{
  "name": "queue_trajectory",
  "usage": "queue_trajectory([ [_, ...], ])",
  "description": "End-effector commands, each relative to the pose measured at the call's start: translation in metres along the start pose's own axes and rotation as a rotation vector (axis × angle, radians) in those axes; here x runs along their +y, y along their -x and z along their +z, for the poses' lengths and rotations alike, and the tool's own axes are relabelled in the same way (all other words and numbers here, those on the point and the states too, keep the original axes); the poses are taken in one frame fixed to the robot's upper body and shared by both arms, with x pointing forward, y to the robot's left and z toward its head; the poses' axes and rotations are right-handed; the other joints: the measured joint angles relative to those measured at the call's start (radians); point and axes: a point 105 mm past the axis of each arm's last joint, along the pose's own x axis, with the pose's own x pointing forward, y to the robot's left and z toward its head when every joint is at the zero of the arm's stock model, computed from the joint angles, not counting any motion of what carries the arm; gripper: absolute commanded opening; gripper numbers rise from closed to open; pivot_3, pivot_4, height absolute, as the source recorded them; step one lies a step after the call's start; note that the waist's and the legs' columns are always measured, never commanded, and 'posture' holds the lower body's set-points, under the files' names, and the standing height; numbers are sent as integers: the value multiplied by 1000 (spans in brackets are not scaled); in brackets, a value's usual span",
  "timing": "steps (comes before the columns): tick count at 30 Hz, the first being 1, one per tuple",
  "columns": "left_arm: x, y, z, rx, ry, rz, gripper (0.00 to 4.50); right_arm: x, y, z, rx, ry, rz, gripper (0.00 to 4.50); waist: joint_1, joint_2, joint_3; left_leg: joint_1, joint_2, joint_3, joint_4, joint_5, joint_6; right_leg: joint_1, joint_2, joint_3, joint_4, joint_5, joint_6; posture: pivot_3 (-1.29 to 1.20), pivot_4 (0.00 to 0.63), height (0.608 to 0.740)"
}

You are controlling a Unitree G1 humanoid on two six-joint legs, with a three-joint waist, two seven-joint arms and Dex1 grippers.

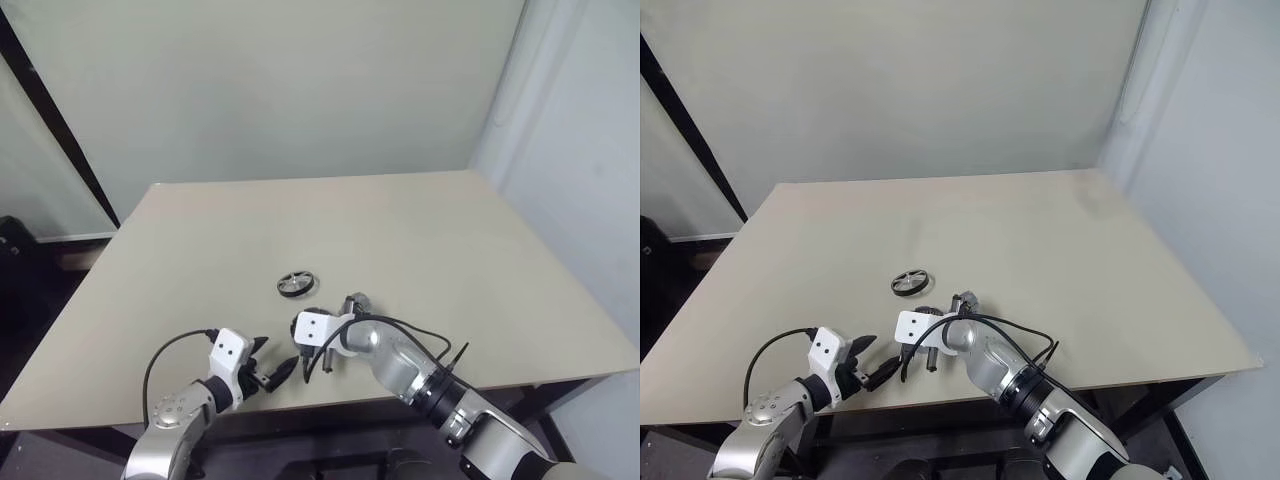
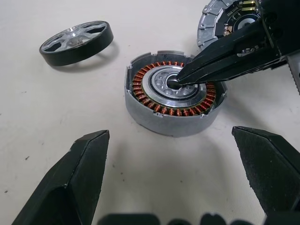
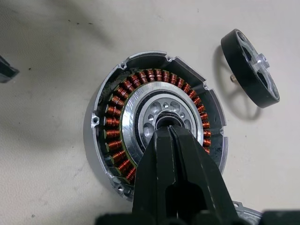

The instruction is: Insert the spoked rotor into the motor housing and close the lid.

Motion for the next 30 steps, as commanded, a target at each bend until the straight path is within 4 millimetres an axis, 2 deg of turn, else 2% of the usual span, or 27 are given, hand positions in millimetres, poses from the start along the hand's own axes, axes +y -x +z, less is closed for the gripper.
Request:
queue_trajectory([
  [1, -2, -2, 14, -50, -40, -7, 4500, -5, 2, 1, 10, 37, -15, 19, 0, 0, 0, 0, 0, 0, 0, 0, 0, 0, 0, 0, 0, 0, 0, 0, 0, 740],
  [13, -3, -3, 13, -46, -45, -12, 4500, -25, 1, 0, 22, 79, -132, 19, 0, 0, 0, 0, 0, 0, 0, 0, 0, 0, 0, 0, 0, 0, 0, 0, 0, 740],
  [21, -2, -2, 13, -47, -49, -5, 4500, -18, -2, 4, -5, 55, -97, 19, -1, 0, 0, 0, 0, 0, 0, 0, 0, 0, 0, 0, 0, 0, 0, 0, 0, 740],
  [30, -1, -1, 13, -42, -52, -7, 4500, -18, 5, 16, -42, 63, -74, 19, -1, 0, 0, -1, 0, 0, 0, 0, 0, -1, 0, 0, 0, 0, 0, 0, 0, 740],
])
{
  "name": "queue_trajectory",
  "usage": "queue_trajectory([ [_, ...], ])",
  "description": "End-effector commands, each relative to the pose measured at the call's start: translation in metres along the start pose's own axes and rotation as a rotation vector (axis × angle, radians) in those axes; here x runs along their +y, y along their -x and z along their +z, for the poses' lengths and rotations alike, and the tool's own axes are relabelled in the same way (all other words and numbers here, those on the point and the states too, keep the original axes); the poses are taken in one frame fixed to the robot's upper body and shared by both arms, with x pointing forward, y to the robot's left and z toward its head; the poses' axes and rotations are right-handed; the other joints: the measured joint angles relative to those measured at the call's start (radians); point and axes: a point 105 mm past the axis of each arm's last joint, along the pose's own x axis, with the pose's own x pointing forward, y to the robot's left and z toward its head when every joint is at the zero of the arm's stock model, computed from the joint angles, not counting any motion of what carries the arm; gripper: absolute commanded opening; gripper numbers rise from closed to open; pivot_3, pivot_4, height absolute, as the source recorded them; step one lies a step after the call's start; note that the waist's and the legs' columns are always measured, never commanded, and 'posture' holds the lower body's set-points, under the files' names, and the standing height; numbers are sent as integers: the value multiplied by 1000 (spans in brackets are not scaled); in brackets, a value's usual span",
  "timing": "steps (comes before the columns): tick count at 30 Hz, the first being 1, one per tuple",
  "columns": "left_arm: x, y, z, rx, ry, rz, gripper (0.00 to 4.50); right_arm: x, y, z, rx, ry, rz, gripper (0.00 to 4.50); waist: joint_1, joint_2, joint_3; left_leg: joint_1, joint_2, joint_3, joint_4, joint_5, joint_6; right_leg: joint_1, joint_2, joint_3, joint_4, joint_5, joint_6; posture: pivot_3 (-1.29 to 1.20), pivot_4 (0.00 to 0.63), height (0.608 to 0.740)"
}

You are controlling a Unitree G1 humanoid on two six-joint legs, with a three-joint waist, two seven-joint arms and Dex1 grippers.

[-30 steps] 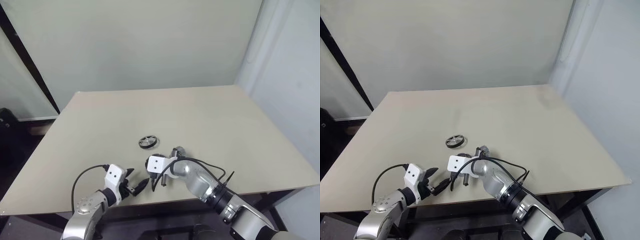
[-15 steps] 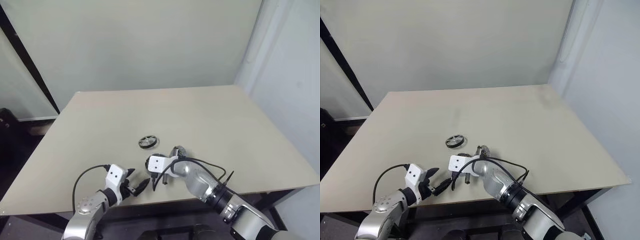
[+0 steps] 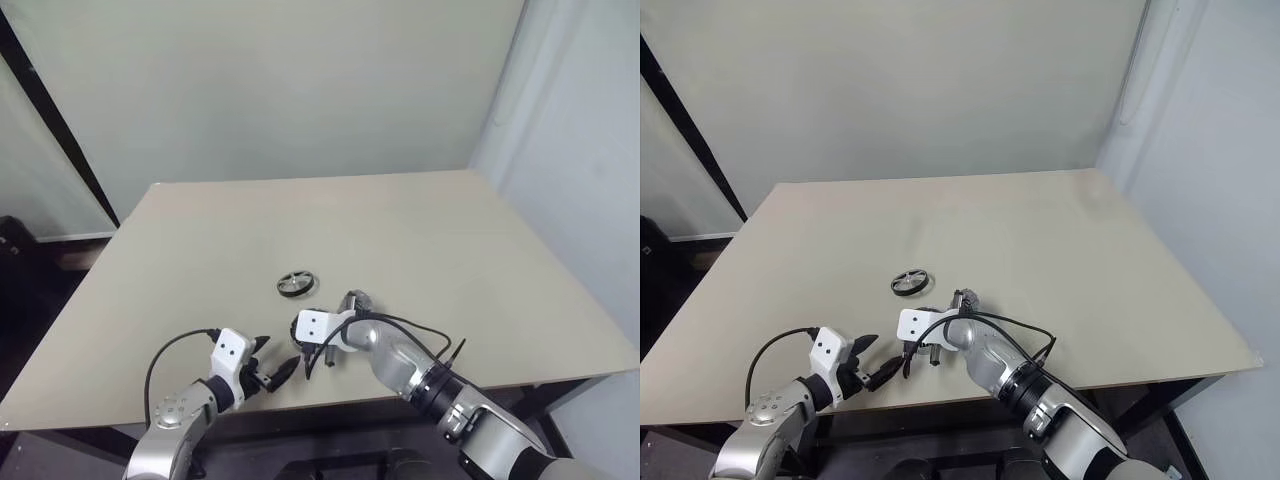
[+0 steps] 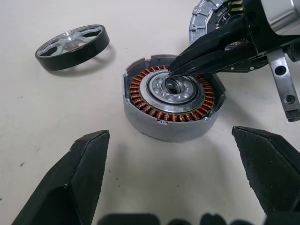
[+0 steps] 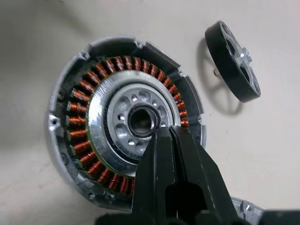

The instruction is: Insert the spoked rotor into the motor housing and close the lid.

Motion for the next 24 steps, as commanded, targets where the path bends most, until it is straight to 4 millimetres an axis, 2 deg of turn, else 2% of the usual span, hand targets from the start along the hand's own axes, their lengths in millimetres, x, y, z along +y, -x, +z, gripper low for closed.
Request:
queue_trajectory([
  [1, 0, -1, 12, -34, -41, -4, 4500, -9, 7, 16, -55, 9, -18, 19, 0, 0, 0, 0, 0, 0, 0, 0, 0, 0, 0, 0, 0, 0, 0, 0, 0, 740],
  [18, 3, 1, 14, -42, -47, 13, 4500, 0, 0, 9, -23, 12, 13, 19, 0, 0, 0, 0, 0, 0, 0, 0, 0, 0, 0, 0, 0, 0, 0, 0, 0, 740],
  [24, 13, 9, 15, -42, -46, 59, 4500, 2, -4, 9, -23, 8, 22, 19, 0, 0, 0, 1, 0, 0, 0, 0, 0, 0, 0, 0, 0, 0, 0, 0, 0, 740],
])
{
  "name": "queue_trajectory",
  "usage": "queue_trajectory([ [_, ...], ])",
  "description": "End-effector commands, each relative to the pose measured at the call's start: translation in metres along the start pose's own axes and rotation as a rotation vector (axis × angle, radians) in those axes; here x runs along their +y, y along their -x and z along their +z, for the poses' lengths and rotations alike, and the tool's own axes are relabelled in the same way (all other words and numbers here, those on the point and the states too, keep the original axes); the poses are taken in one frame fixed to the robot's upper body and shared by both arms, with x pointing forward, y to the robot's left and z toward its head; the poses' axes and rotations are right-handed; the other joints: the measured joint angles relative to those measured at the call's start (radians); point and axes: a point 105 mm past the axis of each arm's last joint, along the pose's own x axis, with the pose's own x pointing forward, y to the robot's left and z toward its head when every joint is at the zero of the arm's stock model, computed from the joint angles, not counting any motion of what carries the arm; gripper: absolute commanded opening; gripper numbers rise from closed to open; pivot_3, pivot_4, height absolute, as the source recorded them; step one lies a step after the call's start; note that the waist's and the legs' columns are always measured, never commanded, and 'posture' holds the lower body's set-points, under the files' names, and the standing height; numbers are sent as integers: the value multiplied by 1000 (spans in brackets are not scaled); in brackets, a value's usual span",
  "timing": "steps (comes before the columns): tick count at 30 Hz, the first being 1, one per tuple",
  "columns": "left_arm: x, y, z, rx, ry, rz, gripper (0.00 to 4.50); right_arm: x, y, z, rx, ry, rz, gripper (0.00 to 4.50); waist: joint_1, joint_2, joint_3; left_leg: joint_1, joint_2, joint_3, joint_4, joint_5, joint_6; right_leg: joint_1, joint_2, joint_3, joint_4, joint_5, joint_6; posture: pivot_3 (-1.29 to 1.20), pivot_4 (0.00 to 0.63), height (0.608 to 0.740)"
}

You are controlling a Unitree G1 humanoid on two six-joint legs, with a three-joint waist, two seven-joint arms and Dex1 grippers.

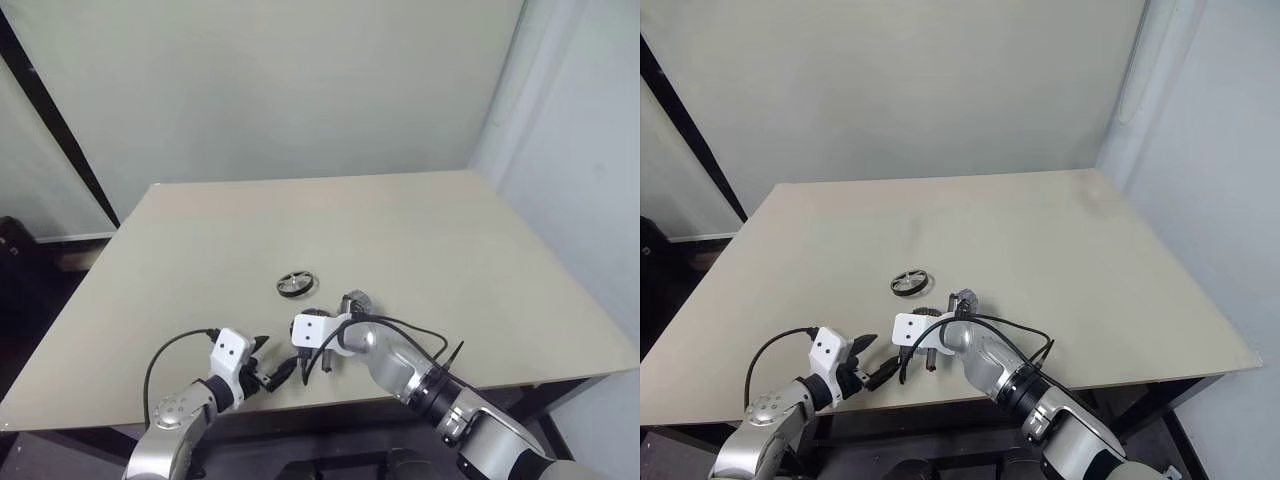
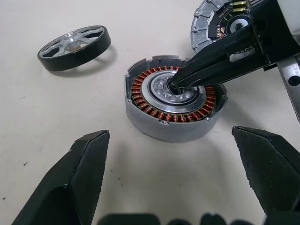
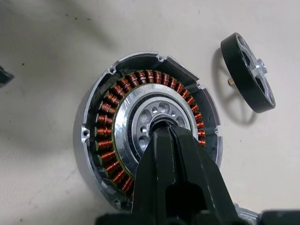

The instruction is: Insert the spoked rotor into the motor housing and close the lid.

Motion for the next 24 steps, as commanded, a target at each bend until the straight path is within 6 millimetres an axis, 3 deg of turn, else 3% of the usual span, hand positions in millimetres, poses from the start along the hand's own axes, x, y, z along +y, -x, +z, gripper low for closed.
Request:
queue_trajectory([
  [1, 11, 8, 15, -43, -47, 44, 4500, -6, -2, 6, -14, 6, -17, 19, 0, 0, 0, 0, 0, 0, 0, 0, 0, 0, 0, 0, 0, 0, 0, 0, 0, 740],
  [12, 12, 11, 14, -45, -40, 63, 4500, -5, -5, 8, -38, -23, -21, 19, 0, 0, 0, 0, 0, 0, 0, 0, 0, 0, 0, 0, 0, 0, 0, 0, 0, 740],
  [24, 8, 5, 14, -42, -35, 33, 4500, -25, 9, 15, -83, -70, -109, 19, 0, 0, 0, 0, 0, 0, 0, 0, 0, -1, 0, 0, 0, 0, 0, 0, 0, 740],
])
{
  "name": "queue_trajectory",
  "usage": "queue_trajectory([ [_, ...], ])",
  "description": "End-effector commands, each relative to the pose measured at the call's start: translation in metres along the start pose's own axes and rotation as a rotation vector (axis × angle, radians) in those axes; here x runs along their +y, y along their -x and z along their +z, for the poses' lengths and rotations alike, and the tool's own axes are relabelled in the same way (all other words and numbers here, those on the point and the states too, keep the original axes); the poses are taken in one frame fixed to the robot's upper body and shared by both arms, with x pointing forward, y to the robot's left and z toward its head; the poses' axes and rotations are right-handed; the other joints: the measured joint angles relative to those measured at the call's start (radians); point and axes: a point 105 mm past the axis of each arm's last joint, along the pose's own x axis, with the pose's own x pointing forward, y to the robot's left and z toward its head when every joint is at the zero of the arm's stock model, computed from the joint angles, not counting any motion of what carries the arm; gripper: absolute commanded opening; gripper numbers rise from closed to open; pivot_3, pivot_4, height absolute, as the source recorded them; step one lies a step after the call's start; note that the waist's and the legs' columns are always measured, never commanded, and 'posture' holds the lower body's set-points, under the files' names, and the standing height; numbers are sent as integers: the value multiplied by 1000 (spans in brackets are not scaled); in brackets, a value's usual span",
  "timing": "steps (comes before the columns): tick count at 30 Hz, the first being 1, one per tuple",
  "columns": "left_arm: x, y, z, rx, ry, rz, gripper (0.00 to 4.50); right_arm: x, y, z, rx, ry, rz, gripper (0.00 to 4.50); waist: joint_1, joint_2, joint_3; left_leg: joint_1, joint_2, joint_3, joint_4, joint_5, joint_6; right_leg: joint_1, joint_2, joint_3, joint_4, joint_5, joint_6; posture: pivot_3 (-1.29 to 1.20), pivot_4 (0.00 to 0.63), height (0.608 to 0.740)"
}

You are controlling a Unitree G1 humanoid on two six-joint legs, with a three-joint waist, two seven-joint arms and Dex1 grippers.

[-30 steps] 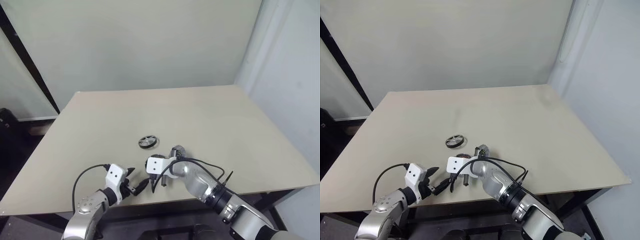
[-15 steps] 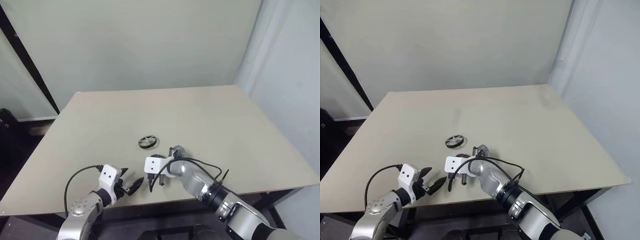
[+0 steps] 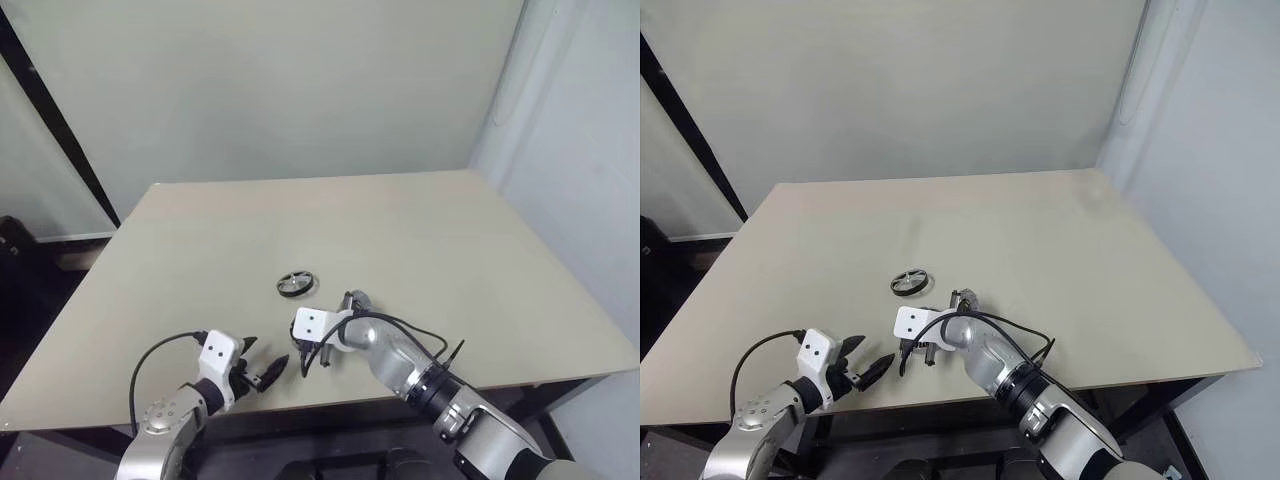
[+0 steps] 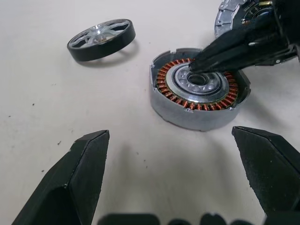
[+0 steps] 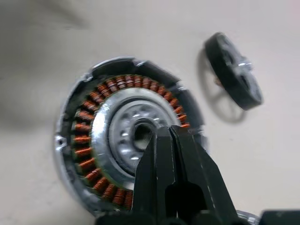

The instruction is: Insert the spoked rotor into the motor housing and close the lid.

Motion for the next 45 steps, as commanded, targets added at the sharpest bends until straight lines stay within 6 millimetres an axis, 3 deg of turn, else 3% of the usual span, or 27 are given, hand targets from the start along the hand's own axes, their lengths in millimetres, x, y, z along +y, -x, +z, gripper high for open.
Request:
queue_trajectory([
  [1, -1, -2, 13, -39, -31, -16, 4500, -13, 6, 14, -52, -8, -54, 19, 0, 0, 0, 0, 0, 0, 0, 0, 0, 0, 0, 0, 0, 0, 0, 0, 0, 740],
  [8, -1, -3, 13, -36, -35, -25, 4500, -7, 7, 10, -38, -13, -33, 19, 0, 0, 0, 0, 0, 0, 0, 0, 0, 0, 0, 0, 0, 0, 0, 0, 0, 740],
  [18, -1, -3, 14, -34, -42, -25, 4500, 21, 2, -9, 41, 22, 85, 19, 0, 0, 0, 1, 0, 0, 0, 0, 0, 1, 0, 0, 0, 0, 0, 0, 0, 740],
  [28, 5, -4, 20, -50, -43, -14, 4500, -11, 12, 19, -96, -80, -45, 19, 0, 0, 0, 0, 0, 0, 1, 0, 0, 1, 0, 0, 0, 0, 0, 0, 0, 740],
  [32, 10, -6, 27, -84, -20, 8, 4500, -22, 27, 43, -211, -147, -79, 19, 0, 0, 0, 0, 0, 0, 0, 0, 0, 0, 0, 0, 0, 0, 0, 0, 0, 740],
  [36, 13, -8, 33, -110, -1, 19, 4500, -30, 40, 53, -275, -204, -100, 19, 0, 0, 0, 0, 0, 0, 0, 0, 0, 0, 0, 0, 0, 0, 0, 0, 0, 740],
  [39, 15, -10, 37, -129, 14, 26, 4500, -35, 49, 52, -290, -260, -106, 621, 4, 0, 0, 0, 0, 0, 0, 0, 0, 0, 0, 0, 0, 0, 0, 0, 0, 740],
  [45, 20, -19, 46, -152, 64, 42, 4500, -48, 66, 26, -245, -327, -170, 2689, 6, 0, 0, -1, 0, 0, 2, 0, 0, 1, 0, 0, -1, 0, 0, 0, 0, 740],
])
